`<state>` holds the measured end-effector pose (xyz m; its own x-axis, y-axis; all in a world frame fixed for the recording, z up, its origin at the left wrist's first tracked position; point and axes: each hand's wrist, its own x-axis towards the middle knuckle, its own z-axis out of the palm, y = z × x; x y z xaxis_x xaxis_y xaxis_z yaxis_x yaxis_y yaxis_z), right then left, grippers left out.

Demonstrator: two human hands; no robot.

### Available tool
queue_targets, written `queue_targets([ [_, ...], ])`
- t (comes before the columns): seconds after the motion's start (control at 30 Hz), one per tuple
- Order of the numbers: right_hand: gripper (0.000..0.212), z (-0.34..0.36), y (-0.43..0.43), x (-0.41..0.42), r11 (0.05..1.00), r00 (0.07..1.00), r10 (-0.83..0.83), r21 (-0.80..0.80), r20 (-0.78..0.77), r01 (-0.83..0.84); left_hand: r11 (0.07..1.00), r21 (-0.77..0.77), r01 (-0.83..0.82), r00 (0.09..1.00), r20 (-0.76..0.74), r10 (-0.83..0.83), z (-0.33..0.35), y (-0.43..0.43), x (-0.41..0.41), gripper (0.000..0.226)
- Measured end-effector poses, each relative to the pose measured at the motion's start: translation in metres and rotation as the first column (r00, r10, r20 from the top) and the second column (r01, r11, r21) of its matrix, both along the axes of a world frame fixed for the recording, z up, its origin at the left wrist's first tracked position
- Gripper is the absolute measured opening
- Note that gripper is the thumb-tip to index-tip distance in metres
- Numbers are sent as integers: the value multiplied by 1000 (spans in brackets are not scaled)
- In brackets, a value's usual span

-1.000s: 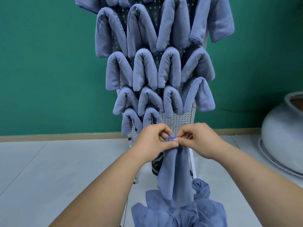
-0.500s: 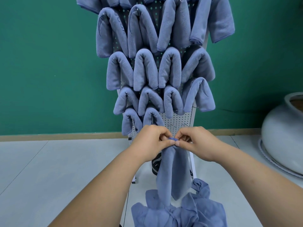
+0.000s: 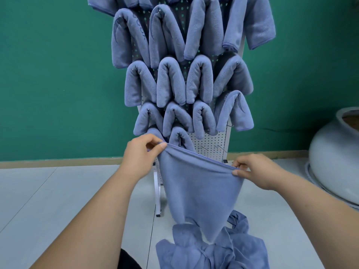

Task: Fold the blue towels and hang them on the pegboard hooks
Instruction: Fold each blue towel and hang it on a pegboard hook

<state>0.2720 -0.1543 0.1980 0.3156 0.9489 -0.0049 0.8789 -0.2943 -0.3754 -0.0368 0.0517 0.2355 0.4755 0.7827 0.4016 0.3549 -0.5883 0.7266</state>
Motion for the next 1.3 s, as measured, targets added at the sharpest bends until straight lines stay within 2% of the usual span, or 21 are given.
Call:
queue_targets([
  [0.17, 5, 3, -15, 17, 995, 973, -65, -64, 220, 81, 994, -9, -108, 994, -35, 108, -9, 14, -9, 9],
  [0.23, 9, 0, -19, 19, 995, 959, -47, -73, 281, 70, 991, 16, -131, 986, -100, 132, -13, 17, -9, 11],
  [0.27, 13, -2, -20, 21, 997, 965, -27, -62, 262, 45, 988, 32, -149, 979, -137, 152, -15, 20, -10, 11],
  [0.37, 22, 5, -25, 20, 999, 999, 24, 29, 23, -24, 975, 68, -213, 954, -200, 222, -21, 27, -15, 8],
  [0.4, 23, 8, -26, 20, 998, 1000, 27, 56, 7, -27, 970, 77, -230, 947, -213, 241, -22, 28, -17, 8],
  [0.5, 19, 16, -29, 20, 994, 961, -111, 48, 254, 102, 967, 91, -239, 938, -236, 254, -24, 30, -18, 9],
  [0.57, 14, 15, -26, 20, 979, 885, -203, 86, 420, 184, 972, 90, -216, 943, -240, 231, -25, 29, -15, 11],
  [0.6, 11, 17, -24, 21, 978, 846, -205, 124, 491, 165, 975, 90, -205, 946, -238, 221, -26, 29, -14, 12],
  [0.63, 10, 21, -24, 20, 968, 856, -225, 203, 466, 144, 976, 94, -198, 948, -235, 215, -26, 29, -13, 14],
  [0.73, 4, 40, -30, 18, 876, 957, -262, 446, 121, 183, 978, 92, -187, 951, -232, 204, -26, 30, -12, 12],
  [0.77, 4, 44, -33, 18, 858, 960, -262, 479, 98, 186, 979, 96, -180, 951, -239, 198, -26, 31, -13, 9],
  [0.87, 9, 45, -38, 17, 855, 949, -286, 484, 136, 188, 971, 168, -172, 931, -293, 215, -27, 30, -12, 11],
  [1.03, 24, 32, -30, 16, 919, 938, -262, 355, 228, 171, 941, 245, -233, 884, -350, 309, -25, 28, -9, 6],
  [1.1, 15, 25, -24, 15, 937, 918, -250, 315, 307, 149, 937, 243, -251, 880, -346, 326, -26, 28, -9, 6],
  [1.13, 10, 22, -23, 15, 931, 920, -260, 328, 294, 158, 944, 211, -253, 892, -326, 312, -27, 28, -8, 6],
  [1.17, 7, 22, -22, 15, 913, 933, -282, 359, 222, 191, 957, 144, -253, 915, -286, 285, -27, 28, -6, 6],
  [1.23, 4, 26, -21, 15, 844, 947, -315, 436, -68, 312, 970, -94, -223, 969, -131, 210, -24, 26, -4, 10],
  [1.3, 12, 33, -20, 15, 767, 868, -233, 466, -438, 441, 925, -350, -148, 983, 47, 175, -20, 24, -1, 18],
])
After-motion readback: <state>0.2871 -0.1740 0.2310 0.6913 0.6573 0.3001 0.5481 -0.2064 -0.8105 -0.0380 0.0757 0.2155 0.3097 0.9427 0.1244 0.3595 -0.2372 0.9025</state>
